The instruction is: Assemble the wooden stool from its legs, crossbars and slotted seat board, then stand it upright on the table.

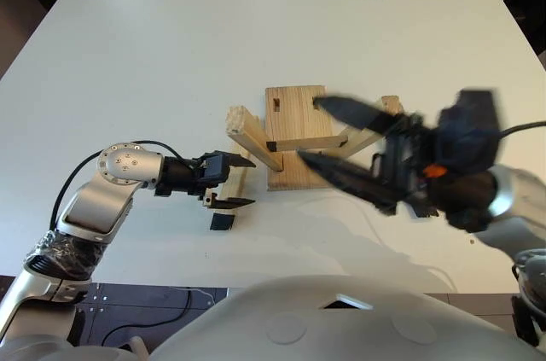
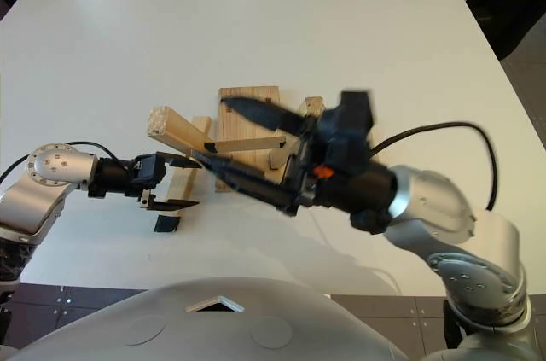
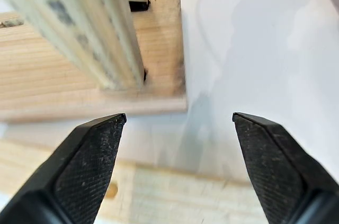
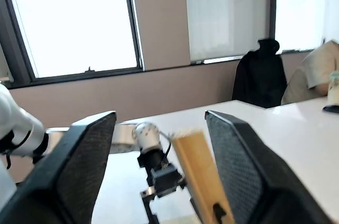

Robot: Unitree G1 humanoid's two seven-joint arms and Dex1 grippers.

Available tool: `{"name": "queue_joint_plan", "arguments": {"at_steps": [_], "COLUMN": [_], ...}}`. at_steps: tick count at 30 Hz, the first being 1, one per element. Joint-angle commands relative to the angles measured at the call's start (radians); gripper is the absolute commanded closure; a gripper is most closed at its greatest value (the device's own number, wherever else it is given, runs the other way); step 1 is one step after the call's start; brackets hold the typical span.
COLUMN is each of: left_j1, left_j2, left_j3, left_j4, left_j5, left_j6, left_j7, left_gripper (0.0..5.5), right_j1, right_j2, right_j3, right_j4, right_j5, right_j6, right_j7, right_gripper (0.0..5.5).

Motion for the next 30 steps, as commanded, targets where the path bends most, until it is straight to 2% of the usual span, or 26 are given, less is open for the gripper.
{"name": "queue_joint_plan", "arguments": {"at_steps": [1,3,5,13,16,19,24,30], "left_j1": [-0.038,-0.045,-0.066,-0.139,-0.162,-0.181,-0.165,-0.165], "left_j2": [-0.026,-0.043,-0.055,-0.056,-0.107,-0.162,-0.187,-0.232], "left_j3": [-0.064,-0.087,-0.099,-0.116,-0.091,-0.052,-0.013,-0.054], "left_j4": [0.130,0.184,0.247,0.428,0.378,0.269,0.093,-0.039], "left_j5": [0.153,0.204,0.240,0.300,0.211,0.094,-0.039,-0.053], "left_j6": [-0.112,-0.151,-0.181,-0.307,-0.241,-0.099,0.089,0.197], "left_j7": [0.053,0.081,0.110,0.156,0.152,0.154,0.146,0.167], "left_gripper": [1.76,1.76,1.76,1.76,1.76,1.76,1.76,1.76], "right_j1": [0.072,0.093,0.113,0.200,0.222,0.243,0.284,0.306], "right_j2": [-0.033,-0.035,-0.021,-0.001,-0.008,-0.047,-0.093,-0.122], "right_j3": [0.199,0.315,0.366,0.341,0.319,0.292,0.217,0.146], "right_j4": [0.130,0.250,0.344,0.552,0.599,0.623,0.563,0.570], "right_j5": [-0.316,-0.505,-0.609,-0.781,-0.827,-0.882,-0.851,-0.872], "right_j6": [-0.005,-0.063,-0.113,-0.237,-0.267,-0.310,-0.318,-0.325], "right_j7": [0.076,0.119,0.141,0.198,0.218,0.252,0.334,0.371], "right_gripper": [2.41,2.41,2.41,2.41,2.41,2.41,2.41,2.41]}}
